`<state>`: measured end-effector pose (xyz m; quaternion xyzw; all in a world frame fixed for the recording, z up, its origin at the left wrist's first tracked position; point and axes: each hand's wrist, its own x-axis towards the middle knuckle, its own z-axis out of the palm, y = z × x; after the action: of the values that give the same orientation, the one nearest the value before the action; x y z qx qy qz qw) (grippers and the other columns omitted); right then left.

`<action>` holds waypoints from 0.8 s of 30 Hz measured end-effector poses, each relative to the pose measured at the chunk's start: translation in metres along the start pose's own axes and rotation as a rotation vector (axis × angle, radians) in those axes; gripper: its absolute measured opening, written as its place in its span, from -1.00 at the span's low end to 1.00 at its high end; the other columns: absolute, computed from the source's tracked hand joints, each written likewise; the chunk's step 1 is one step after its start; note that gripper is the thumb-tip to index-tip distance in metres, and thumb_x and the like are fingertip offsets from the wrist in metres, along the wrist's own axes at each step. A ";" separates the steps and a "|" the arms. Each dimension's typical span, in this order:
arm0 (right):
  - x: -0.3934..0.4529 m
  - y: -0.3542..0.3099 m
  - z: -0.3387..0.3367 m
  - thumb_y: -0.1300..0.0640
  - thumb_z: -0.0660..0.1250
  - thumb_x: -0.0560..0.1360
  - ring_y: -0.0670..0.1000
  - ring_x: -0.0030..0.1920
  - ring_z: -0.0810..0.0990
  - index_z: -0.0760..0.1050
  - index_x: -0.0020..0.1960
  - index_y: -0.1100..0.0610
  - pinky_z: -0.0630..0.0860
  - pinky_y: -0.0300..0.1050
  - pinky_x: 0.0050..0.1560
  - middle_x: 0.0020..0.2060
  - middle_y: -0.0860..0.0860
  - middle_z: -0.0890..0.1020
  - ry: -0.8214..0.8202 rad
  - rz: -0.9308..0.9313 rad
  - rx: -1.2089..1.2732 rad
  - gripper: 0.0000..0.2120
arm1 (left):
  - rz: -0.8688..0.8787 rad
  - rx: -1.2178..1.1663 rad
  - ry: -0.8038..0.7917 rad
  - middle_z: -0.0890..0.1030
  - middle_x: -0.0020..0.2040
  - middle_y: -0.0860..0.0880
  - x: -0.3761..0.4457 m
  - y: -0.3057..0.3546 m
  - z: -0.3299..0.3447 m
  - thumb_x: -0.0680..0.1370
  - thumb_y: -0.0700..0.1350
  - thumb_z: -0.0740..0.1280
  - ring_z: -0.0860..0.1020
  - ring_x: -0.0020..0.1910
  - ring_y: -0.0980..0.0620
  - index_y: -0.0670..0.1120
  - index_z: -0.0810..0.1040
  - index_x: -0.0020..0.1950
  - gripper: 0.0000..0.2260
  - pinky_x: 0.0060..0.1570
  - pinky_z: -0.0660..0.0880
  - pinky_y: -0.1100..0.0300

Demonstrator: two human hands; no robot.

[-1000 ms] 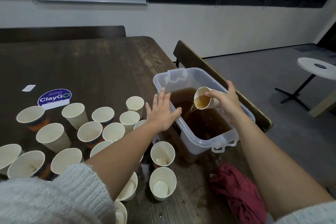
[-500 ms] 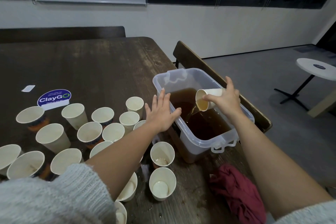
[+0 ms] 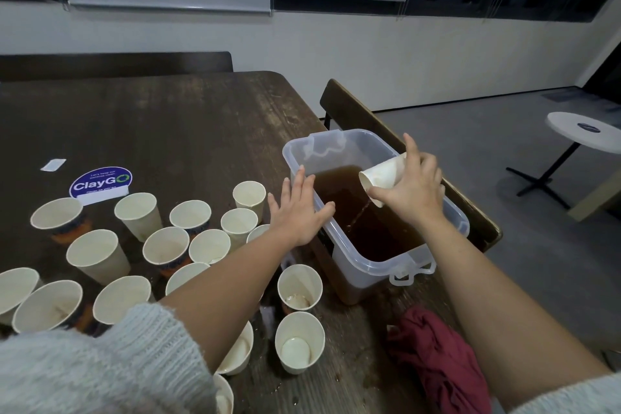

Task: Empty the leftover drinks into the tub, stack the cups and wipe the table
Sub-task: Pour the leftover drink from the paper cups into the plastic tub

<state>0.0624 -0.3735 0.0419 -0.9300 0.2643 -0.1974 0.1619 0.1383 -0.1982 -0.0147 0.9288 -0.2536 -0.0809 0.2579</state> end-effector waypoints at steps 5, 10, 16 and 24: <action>-0.009 -0.004 0.002 -0.20 0.49 0.34 0.19 0.37 0.28 -0.05 0.57 -0.06 0.28 0.18 0.34 0.40 0.14 0.25 0.045 -0.126 -0.065 0.01 | -0.002 0.036 -0.060 -0.31 0.56 0.03 0.004 -0.002 -0.004 0.59 0.28 0.05 -0.27 0.54 -0.09 0.02 -0.17 0.58 -0.31 0.42 -0.26 -0.26; -0.006 -0.030 0.000 -0.01 0.53 0.38 0.15 0.40 0.31 0.04 0.55 -0.12 0.36 0.10 0.29 0.44 0.10 0.25 -0.156 0.104 0.706 -0.08 | 0.127 0.004 -0.109 -0.18 0.59 -0.02 0.003 -0.003 -0.030 0.40 0.39 0.31 -0.20 0.56 -0.10 0.02 -0.17 0.58 -0.01 0.45 -0.22 -0.26; -0.021 -0.095 0.009 -0.10 0.50 0.25 0.04 0.10 0.55 0.16 0.53 -0.11 0.53 -0.08 -0.11 0.21 0.07 0.53 -0.578 0.208 1.371 -0.07 | 0.324 -0.594 0.368 0.30 0.41 0.04 -0.030 -0.011 -0.083 0.27 -0.06 0.63 0.27 0.35 0.20 -0.04 0.21 0.49 -0.10 0.25 0.16 0.56; -0.080 -0.251 0.059 -0.14 0.31 0.43 -0.03 -0.12 0.56 0.53 0.21 0.07 0.47 0.03 0.05 -0.14 -0.02 0.63 -1.015 -0.042 1.325 -0.56 | 0.159 -0.464 0.724 0.41 0.36 0.03 -0.120 -0.130 -0.168 0.36 -0.09 0.57 0.38 0.26 0.19 0.00 0.27 0.44 -0.26 0.23 0.33 0.43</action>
<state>0.1344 -0.1144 0.0699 -0.6229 -0.0292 0.1279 0.7712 0.1382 0.0328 0.0635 0.7923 -0.1926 0.2149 0.5376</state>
